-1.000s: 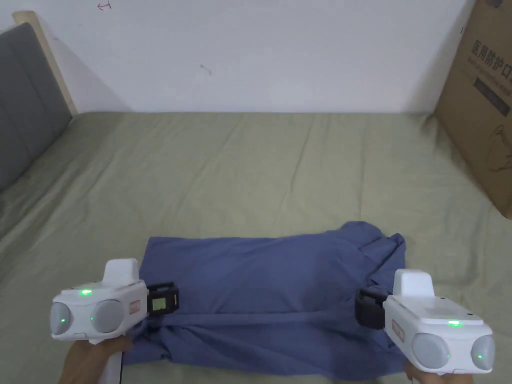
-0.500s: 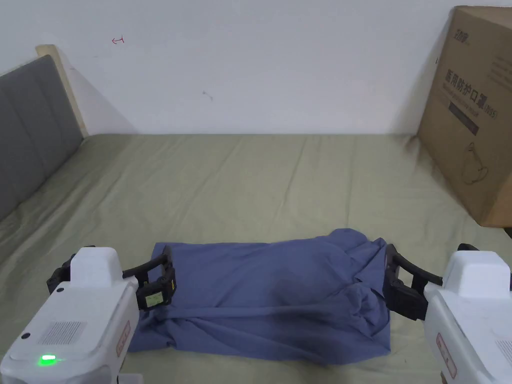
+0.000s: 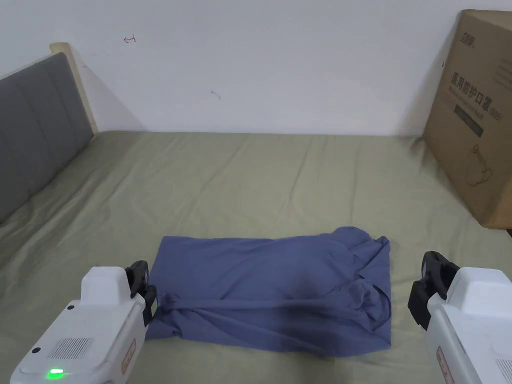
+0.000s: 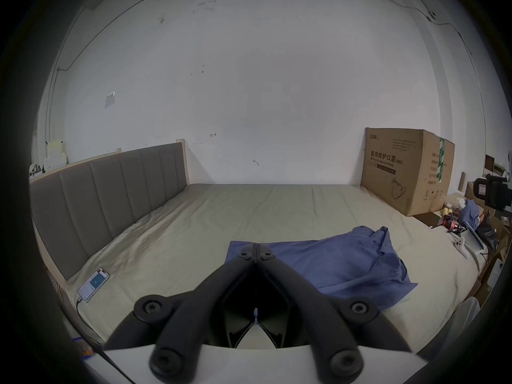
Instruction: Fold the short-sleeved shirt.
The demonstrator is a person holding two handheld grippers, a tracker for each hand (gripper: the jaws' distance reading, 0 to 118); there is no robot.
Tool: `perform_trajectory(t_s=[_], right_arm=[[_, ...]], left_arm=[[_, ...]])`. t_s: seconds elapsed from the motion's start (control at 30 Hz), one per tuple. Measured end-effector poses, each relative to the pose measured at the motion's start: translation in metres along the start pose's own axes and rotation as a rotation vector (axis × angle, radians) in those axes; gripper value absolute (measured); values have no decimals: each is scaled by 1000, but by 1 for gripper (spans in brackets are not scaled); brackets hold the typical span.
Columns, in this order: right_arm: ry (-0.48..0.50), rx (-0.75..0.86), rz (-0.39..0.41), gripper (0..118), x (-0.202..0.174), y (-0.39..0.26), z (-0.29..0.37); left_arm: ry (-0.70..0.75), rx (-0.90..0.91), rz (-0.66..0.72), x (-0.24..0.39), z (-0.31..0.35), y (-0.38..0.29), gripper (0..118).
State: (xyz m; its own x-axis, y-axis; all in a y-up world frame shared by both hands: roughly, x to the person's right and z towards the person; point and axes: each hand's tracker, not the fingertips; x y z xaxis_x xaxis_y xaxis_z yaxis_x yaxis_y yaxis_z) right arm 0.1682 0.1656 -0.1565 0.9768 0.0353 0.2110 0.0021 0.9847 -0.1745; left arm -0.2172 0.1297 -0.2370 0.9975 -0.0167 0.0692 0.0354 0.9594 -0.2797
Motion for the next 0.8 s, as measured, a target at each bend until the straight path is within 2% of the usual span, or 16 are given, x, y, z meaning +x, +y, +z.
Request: perform_trajectory(t_s=[0.13,0.23,0.3,0.4,0.43,0.47,0.57,0.6,0.8], right_arm=[[10,-3,4,0,-7,3,-12],[21,-8,7,0,-11,4,-23],[29,-14,11,0,-15,3,-30],[40,-31,17,0,-20,1,-42],[43,-38,19,0,-21,-1,-45],[45,-51,20,0,-23,-2,-49],[47,-73,12,0,-25,-8,-60],[47,-80,11,0,-26,-10,-64],[45,-128,8,0,-30,-22,-84]], left_arm=[[-3,-77,19,-6,-24,8,0],[16,-255,5,-14,-62,8,0],[-18,-324,66,-27,-92,-1,0],[-21,-490,82,-41,-135,-17,1],[-11,-562,88,-45,-149,-23,7],[-11,-582,105,-50,-159,-29,25],[2,-658,170,-61,-179,-50,100],[14,-681,174,-63,-183,-56,107],[56,-783,132,-66,-195,-101,106]])
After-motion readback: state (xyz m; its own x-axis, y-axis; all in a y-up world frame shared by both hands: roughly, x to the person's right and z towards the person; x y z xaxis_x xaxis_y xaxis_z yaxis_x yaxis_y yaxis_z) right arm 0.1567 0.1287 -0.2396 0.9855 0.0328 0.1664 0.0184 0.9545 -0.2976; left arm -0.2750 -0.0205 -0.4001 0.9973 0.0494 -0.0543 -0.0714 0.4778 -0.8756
